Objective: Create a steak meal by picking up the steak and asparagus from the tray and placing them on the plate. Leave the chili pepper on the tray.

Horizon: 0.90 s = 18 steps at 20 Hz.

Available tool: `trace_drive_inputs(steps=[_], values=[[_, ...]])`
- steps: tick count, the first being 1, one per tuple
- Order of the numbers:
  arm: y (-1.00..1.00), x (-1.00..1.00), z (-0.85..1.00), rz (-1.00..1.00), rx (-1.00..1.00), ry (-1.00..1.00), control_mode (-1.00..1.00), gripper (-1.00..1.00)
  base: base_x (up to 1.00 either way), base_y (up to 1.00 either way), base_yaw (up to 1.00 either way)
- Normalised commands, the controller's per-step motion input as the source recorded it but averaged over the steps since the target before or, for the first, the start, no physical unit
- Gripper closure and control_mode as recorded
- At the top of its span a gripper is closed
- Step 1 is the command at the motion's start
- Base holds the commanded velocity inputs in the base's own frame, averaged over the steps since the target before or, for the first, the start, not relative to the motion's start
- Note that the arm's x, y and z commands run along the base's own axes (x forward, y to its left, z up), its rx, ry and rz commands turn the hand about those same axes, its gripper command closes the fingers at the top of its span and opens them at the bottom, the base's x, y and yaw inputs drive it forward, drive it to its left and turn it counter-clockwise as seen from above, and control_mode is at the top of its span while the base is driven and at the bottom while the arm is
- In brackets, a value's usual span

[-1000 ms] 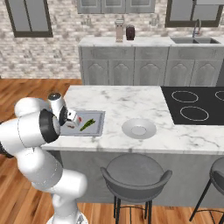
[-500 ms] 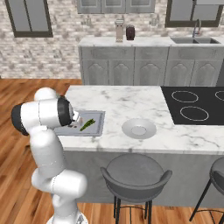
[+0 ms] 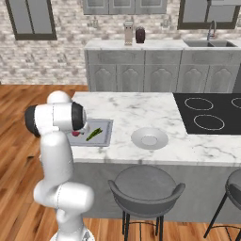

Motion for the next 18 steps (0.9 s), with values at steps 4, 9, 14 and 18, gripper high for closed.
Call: trace_drive_inputs(steps=[4, 9, 14, 18], values=[[0.0, 0.0, -0.16, -0.03, 0.0, 0.0, -1.0, 1.0, 0.0, 0.0, 0.0], [-0.22, -0.44, 0.18, 0.0, 0.03, 0.0, -1.0, 1.0, 0.0, 0.0, 0.0], [-0.65, -0.45, 0.91, 0.0, 0.05, -0.04, -1.0, 1.0, 0.0, 0.0, 0.0], [-0.77, -0.33, 0.96, 0.0, 0.01, -0.08, -1.0, 1.0, 0.0, 0.0, 0.0]])
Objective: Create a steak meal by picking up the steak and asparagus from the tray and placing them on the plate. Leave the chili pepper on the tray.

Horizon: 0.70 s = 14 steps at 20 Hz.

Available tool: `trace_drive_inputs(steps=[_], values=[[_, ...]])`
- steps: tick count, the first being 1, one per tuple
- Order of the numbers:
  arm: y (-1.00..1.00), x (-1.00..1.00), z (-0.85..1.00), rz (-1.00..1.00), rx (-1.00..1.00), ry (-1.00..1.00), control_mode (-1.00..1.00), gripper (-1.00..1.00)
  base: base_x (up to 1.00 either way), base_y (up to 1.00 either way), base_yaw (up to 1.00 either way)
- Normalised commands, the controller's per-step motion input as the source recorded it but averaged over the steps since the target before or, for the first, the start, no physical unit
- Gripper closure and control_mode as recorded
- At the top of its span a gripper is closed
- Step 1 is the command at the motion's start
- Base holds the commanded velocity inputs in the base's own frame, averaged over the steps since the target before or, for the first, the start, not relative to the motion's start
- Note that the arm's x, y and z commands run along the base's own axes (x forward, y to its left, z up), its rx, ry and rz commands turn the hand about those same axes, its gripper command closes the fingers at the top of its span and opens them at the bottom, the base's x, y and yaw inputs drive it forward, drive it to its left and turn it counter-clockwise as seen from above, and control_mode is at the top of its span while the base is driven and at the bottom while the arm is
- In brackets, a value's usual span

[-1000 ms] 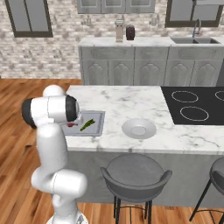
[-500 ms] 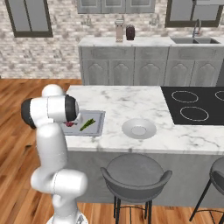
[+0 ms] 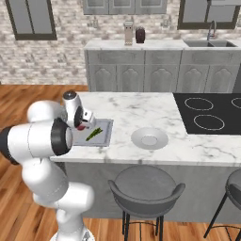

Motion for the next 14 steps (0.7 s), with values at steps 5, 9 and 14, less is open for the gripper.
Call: trace_drive_inputs(steps=[5, 9, 14], values=[[-0.97, -0.51, 0.63, 0.0, -0.03, -0.04, -1.0, 1.0, 0.0, 0.0, 0.0], [-1.0, -0.19, 0.14, 0.0, -0.05, 0.0, -1.0, 1.0, 0.0, 0.0, 0.0], [-1.0, 0.0, 0.01, -0.01, 0.0, 0.02, -1.0, 1.0, 0.0, 0.0, 0.0]])
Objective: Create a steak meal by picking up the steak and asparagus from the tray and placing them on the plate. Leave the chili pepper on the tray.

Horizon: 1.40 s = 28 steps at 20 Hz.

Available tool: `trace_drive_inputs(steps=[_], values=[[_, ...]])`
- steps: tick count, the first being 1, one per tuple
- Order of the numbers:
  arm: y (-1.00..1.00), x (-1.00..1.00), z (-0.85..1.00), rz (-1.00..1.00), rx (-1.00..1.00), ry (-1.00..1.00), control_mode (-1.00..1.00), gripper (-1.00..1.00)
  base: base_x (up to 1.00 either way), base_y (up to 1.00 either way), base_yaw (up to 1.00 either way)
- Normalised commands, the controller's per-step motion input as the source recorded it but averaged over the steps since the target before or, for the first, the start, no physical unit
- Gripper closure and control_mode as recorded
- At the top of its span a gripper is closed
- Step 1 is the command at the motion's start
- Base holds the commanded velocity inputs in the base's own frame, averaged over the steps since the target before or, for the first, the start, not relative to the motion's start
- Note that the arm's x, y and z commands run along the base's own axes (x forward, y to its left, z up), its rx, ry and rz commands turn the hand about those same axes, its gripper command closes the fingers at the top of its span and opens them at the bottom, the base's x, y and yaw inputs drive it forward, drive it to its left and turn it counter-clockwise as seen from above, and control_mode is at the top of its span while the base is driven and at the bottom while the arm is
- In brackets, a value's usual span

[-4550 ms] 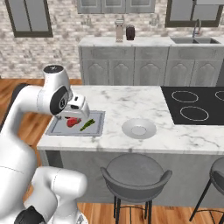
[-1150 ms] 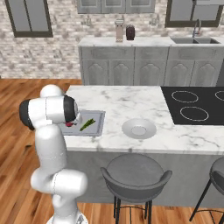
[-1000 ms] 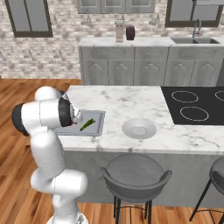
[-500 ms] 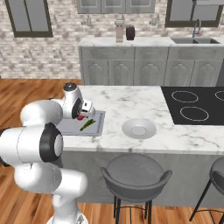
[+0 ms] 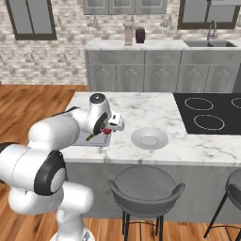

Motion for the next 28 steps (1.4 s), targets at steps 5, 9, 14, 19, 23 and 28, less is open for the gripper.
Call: trace_drive_inputs(steps=[5, 9, 14, 19, 23, 28], values=[[-1.0, 0.0, 0.0, 0.0, 0.0, 0.07, -1.0, 1.0, 0.0, 0.0, 0.0], [-1.0, 0.0, 0.0, 0.0, 0.0, 0.08, -1.0, 1.0, 0.0, 0.0, 0.0], [-0.9, 0.11, -0.13, 0.0, 0.0, 0.08, -1.0, 1.0, 0.0, 0.0, 0.0], [-0.54, 0.29, -0.2, 0.0, 0.0, 0.07, -1.0, 1.0, 0.0, 0.0, 0.0], [-0.16, 0.34, -0.33, 0.0, 0.0, 0.01, -1.0, 1.0, 0.0, 0.0, 0.0], [-0.1, 0.35, -0.39, 0.01, 0.0, 0.0, -1.0, 1.0, 0.0, 0.0, 0.0]])
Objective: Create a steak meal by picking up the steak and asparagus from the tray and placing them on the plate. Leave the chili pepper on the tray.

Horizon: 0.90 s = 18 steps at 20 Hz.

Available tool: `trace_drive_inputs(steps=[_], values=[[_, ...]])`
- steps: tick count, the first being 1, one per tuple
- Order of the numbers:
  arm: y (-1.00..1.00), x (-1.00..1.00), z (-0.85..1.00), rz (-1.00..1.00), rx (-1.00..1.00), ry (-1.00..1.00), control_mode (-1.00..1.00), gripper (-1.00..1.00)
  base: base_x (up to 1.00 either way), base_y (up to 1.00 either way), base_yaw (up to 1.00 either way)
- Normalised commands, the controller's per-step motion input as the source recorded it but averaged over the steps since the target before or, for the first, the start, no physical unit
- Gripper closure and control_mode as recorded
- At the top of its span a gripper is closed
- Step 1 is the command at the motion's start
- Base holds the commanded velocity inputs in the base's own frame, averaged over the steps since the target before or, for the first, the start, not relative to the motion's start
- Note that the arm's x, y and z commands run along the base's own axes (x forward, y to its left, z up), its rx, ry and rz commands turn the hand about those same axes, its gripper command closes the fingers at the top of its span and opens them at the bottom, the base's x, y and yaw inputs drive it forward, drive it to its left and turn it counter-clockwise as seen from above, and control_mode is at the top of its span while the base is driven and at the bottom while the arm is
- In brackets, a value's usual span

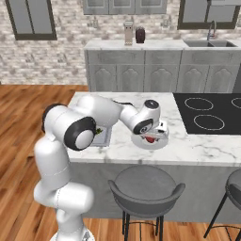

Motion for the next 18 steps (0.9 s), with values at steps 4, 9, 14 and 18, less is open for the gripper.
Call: trace_drive_inputs(steps=[4, 9, 14, 18], values=[[-0.05, 0.34, -0.4, 0.0, 0.0, 0.0, -1.0, 1.0, 0.0, 0.0, 0.0], [0.0, 0.37, -0.32, 0.0, 0.0, 0.0, -1.0, 1.0, 0.0, 0.0, 0.0], [0.0, 0.36, -0.22, 0.0, 0.0, 0.0, -1.0, 1.0, 0.0, 0.0, 0.0], [0.0, 0.33, -0.2, 0.0, 0.0, 0.0, -1.0, 1.0, 0.0, 0.0, 0.0]])
